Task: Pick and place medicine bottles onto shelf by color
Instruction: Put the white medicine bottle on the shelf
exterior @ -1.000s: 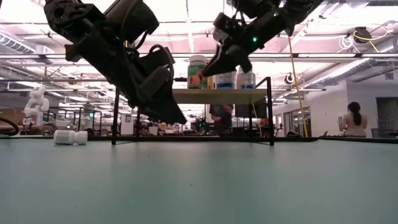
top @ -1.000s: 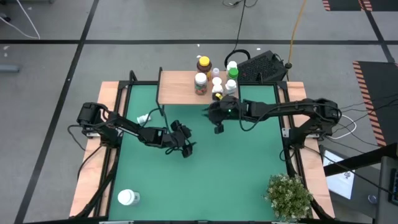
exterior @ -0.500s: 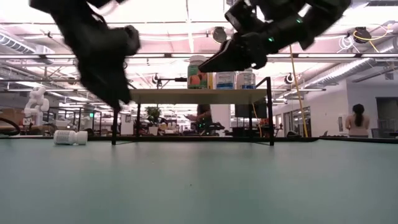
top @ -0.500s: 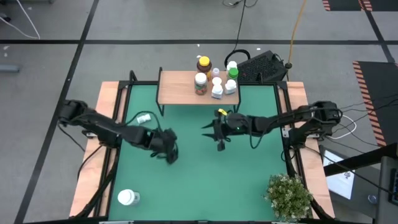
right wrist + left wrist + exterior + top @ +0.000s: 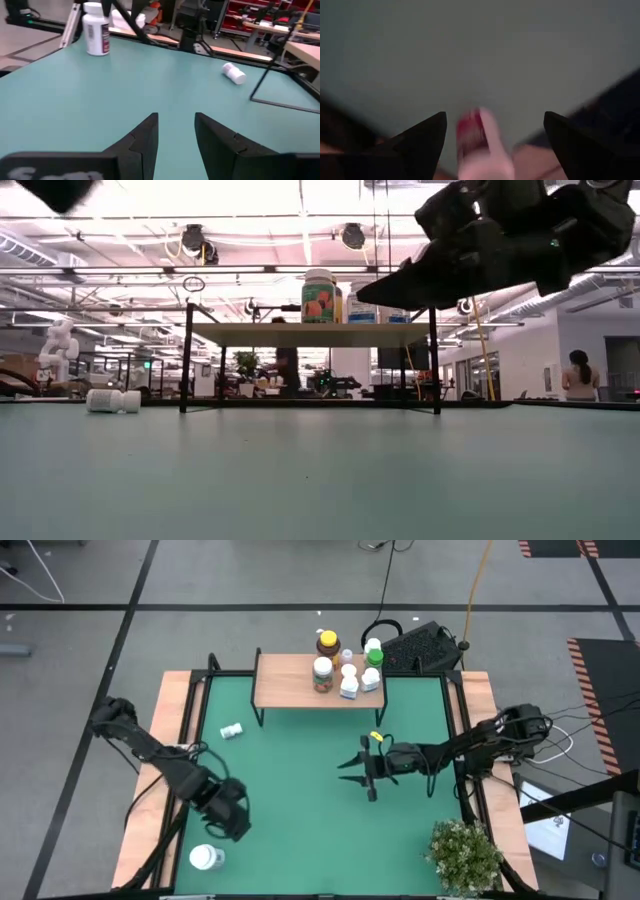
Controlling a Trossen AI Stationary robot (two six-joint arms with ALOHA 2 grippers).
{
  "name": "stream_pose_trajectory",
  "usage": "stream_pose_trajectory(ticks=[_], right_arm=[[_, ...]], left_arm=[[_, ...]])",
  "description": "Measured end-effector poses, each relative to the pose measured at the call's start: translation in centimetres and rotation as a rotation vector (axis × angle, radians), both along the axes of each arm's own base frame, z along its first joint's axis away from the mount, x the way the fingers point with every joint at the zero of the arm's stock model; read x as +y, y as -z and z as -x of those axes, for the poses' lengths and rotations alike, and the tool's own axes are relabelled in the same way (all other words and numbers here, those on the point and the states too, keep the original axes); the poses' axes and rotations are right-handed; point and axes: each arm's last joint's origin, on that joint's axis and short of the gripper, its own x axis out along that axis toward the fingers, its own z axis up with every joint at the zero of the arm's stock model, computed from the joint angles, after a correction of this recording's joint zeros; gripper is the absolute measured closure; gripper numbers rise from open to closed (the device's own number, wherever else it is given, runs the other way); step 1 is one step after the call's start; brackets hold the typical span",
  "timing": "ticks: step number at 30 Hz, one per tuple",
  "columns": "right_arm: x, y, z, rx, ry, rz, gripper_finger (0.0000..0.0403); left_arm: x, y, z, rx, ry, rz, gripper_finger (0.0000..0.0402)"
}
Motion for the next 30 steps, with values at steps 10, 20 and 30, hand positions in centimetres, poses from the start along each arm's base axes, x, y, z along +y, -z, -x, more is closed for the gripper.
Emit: stream_pose_trajectory(ticks=[10,20,30], right_arm=[[0.4,0.2,0.1,0.012,-0.032,0.08,0.0279],[0.1,0.0,0.0,-0.011,-0.044,0.189,0.0279],[-0.7,-0.6,-0.2,-0.076,-0.015,0.222,0.0279]], left_arm=[[-3.3,-3.7,3.3,0.156,-0.184,0.039,0.0066],[-5.4,-2.6,4.7,0.245,-0.268,0.026,0.0066],[-7.7,-0.9,4.6,0.205,-0.265,-0.015,0.0066]])
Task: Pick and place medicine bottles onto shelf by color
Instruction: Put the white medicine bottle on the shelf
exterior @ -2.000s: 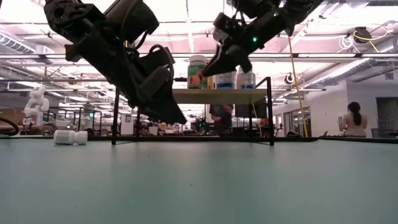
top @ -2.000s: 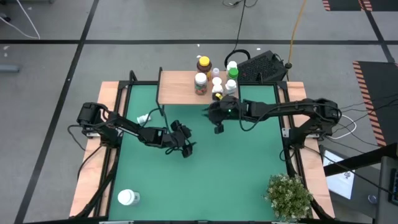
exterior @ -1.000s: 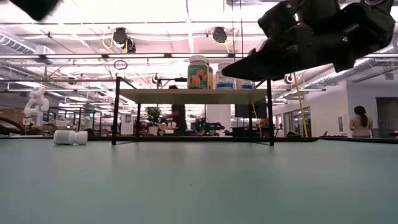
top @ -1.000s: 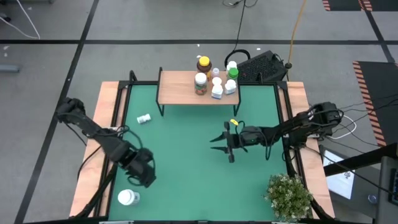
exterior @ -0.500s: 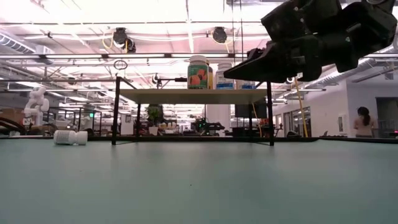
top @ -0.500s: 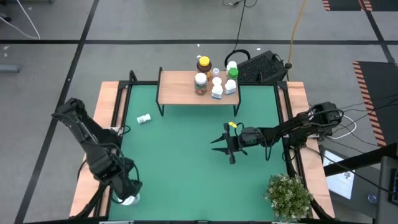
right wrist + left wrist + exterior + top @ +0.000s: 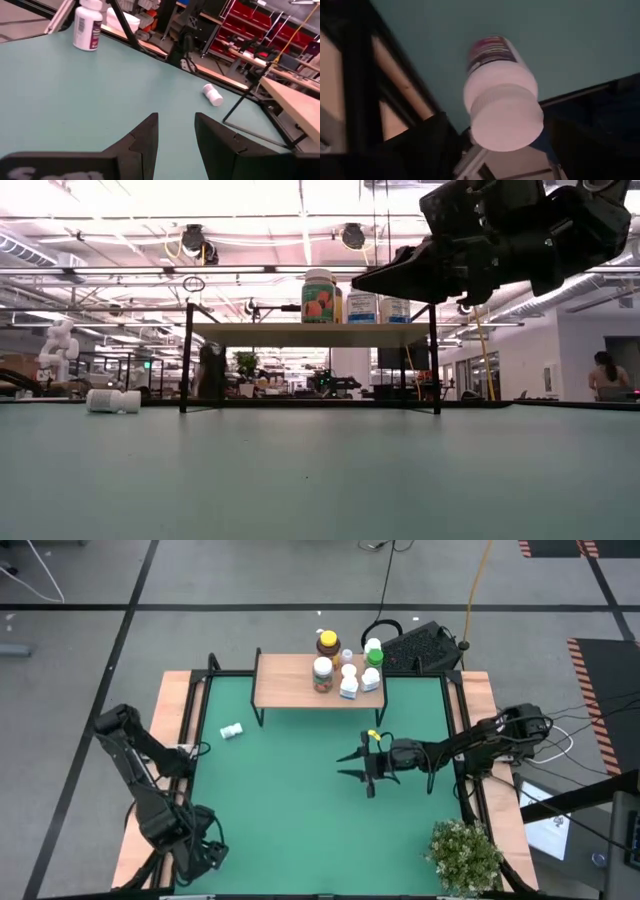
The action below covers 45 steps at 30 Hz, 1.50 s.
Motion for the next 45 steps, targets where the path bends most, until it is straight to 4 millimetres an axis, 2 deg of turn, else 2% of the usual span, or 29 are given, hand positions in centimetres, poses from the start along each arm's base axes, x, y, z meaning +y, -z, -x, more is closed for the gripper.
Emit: stream_pose_trajectory(ticks=[18,21,26,33,38,45], right_arm=[[-1.2,-0.8,-0.2,-0.087,-0.038,0.08,0.0279],[-1.5,-0.9,-0.2,-0.094,-0.028,0.081,0.0279],[-1.6,-0.9,-0.2,-0.098,-0.04,0.086,0.0279],[-1.2,-1.3,-0.5,-0.108,-0.225,0.043,0.0266],[-1.1,-1.7,-1.4,-0.036,-0.243,-0.038,0.0238],[-1.0,-2.1,-2.3,0.066,-0.222,-0.163,0.0179]], left_arm=[[-1.3,1.7,-1.1,0.04,-0.021,0.007,0.0068],[-1.3,1.7,-1.1,0.042,-0.022,0.005,0.0088],[-1.2,1.7,-1.1,0.042,-0.015,-0.001,0.016],[-0.5,1.7,-1.8,0.004,0.036,-0.027,0.0165],[0.7,1.7,-3.2,-0.085,0.134,-0.062,0.0164],[2.8,1.6,-6.0,-0.308,0.439,-0.192,0.0162]])
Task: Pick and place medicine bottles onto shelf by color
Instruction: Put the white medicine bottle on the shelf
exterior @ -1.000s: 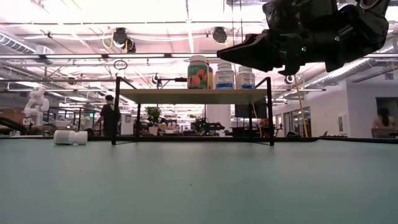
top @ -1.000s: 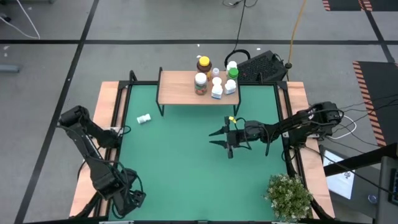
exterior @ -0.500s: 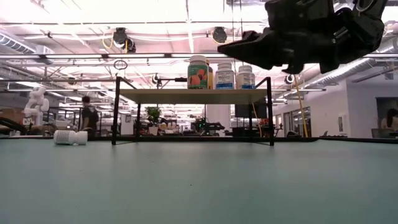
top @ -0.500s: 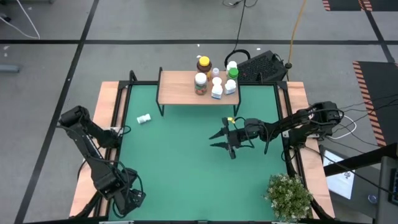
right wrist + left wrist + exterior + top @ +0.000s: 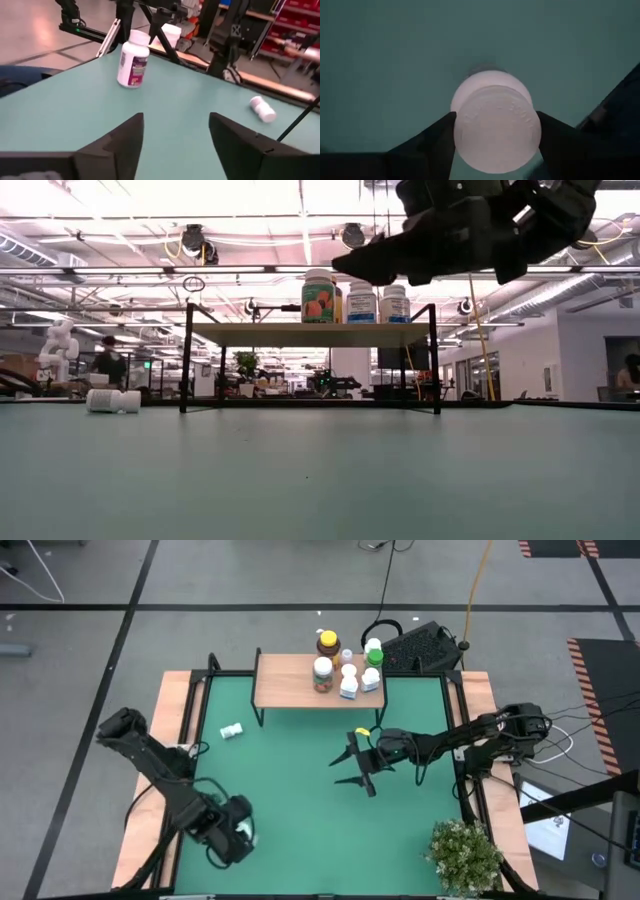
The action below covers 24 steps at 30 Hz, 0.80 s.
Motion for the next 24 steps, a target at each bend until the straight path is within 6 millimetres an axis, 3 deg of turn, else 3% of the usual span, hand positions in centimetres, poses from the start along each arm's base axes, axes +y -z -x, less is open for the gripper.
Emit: stream_pose_trajectory(ticks=[9,16,24], right_arm=[[0.2,0.2,0.1,0.06,-0.031,-0.127,0.0105],[0.7,0.3,0.2,0.125,-0.093,-0.261,0.007],[3.0,2.1,-1.2,0.155,-0.138,-0.368,0.006]], left_arm=[[1.2,-0.5,-4.1,-0.353,0.535,-0.226,0.0159],[1.4,-1.4,-6.0,-0.523,0.966,-0.49,0.0161],[3.1,-2.0,-8.1,-0.578,1.162,-0.66,0.0161]])
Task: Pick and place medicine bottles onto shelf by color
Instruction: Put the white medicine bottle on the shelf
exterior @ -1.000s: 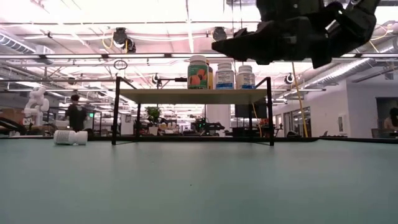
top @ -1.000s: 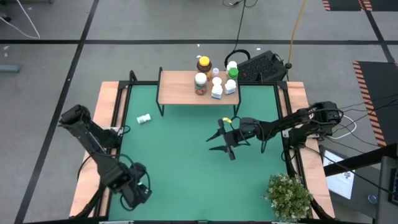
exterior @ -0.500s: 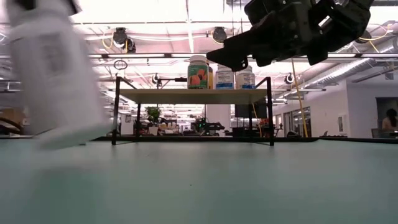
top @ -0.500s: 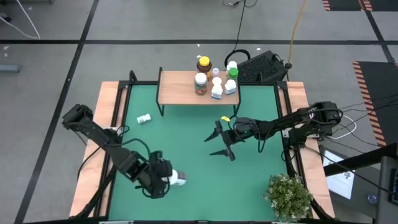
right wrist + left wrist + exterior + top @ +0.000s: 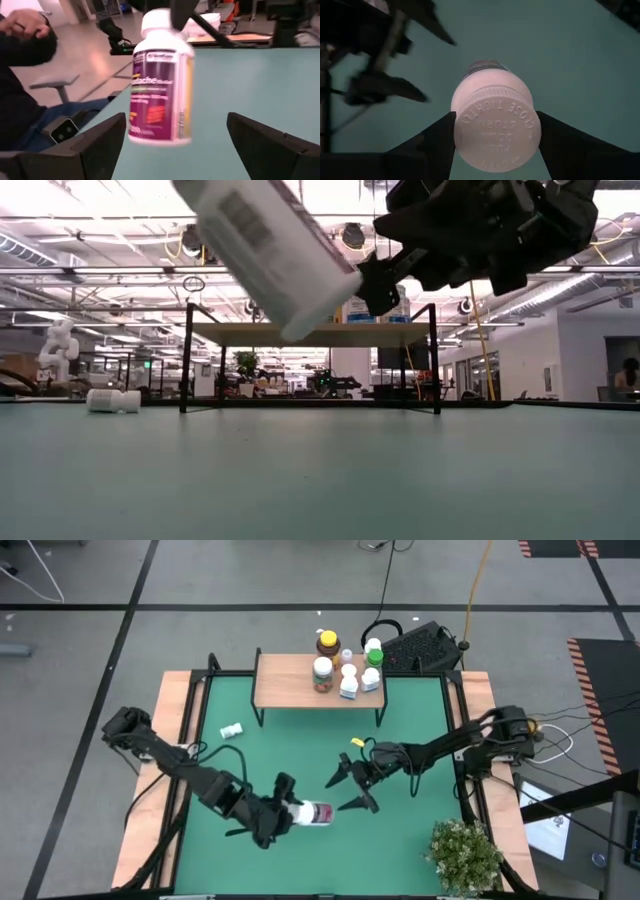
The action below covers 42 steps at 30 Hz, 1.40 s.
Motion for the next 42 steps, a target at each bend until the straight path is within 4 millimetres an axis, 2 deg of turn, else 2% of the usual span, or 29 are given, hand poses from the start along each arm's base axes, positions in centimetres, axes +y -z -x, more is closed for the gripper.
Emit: stream_pose_trajectory(ticks=[3,8,14,20,27,32,37,42], right_arm=[[0.6,0.2,-0.7,-0.002,-0.013,-0.021,0.006],[1.1,0.3,-1.4,0.006,-0.023,-0.036,0.006],[1.3,2.3,-1.6,0.091,-0.025,-0.027,0.006],[1.4,4.2,-1.8,0.176,-0.029,-0.019,0.006],[1.3,4.6,-2.2,0.179,0.012,-0.004,0.0072],[1.1,4.4,-2.3,0.148,0.11,0.061,0.0113],[1.1,4.1,-2.2,0.113,0.351,0.235,0.0159],[2.3,3.0,-1.3,0.061,0.51,0.424,0.0165]], left_arm=[[0.5,0.6,-1.1,-0.004,0.03,-0.053,0.0162],[1.0,2.7,-2.8,0.035,0.074,-0.136,0.0153],[1.6,4.5,-4.3,0.067,0.133,-0.182,0.0162],[2.2,4.3,-5.1,0.028,0.145,-0.188,0.0153],[3.2,4.2,-5.6,0.01,0.129,-0.198,0.0162],[4.5,4.0,-6.3,-0.017,0.013,-0.121,0.0136],[5.9,3.6,-7.1,-0.078,-0.175,0.029,0.0098],[7.3,3.7,-7.3,-0.066,-0.299,0.108,0.0076]])
